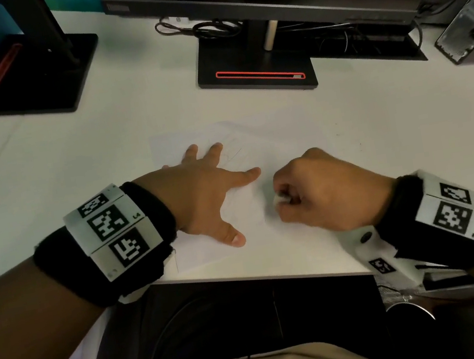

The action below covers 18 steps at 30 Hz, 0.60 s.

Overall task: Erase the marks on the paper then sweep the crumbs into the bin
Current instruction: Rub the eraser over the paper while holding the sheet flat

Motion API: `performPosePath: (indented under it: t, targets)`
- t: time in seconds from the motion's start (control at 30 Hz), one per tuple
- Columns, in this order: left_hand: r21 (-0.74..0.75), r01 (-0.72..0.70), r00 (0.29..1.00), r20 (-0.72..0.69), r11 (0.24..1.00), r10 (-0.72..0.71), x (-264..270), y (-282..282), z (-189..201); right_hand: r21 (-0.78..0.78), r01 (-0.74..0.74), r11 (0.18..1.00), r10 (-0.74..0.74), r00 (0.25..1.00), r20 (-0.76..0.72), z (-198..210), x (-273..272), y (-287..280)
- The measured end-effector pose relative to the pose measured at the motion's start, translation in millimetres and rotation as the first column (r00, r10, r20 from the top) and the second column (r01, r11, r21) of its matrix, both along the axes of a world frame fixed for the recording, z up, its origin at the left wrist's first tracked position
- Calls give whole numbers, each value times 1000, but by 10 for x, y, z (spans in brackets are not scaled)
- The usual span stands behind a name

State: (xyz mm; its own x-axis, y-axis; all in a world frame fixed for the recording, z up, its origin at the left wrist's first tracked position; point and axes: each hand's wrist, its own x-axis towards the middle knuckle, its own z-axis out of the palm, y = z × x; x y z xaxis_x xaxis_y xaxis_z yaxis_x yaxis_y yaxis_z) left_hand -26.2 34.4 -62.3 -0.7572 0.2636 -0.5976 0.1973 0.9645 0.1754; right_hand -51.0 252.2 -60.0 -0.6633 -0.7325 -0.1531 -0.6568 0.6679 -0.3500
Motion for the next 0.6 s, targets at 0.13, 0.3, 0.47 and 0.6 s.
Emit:
performPosePath:
  t: [0.13, 0.3, 0.47, 0.6]
  targets:
    - [0, 10, 1000, -8, 1000, -10, -7, 6, -12, 22, -79, 997, 77, 995, 62, -2, 192, -99]
    - [13, 3, 1000, -1, 1000, -3, -6, -11, -18, 14, -10, 1000, 10, 1000, 13, -3, 51, -81]
    - [10, 3, 1000, -2, 1000, -3, -7, 3, -12, -6, -4, 1000, 4, 997, 81, -17, 103, -131]
    - [9, -2, 1000, -1, 1000, 2, -3, 6, 6, -1, -19, 1000, 19, 999, 50, -10, 139, -162]
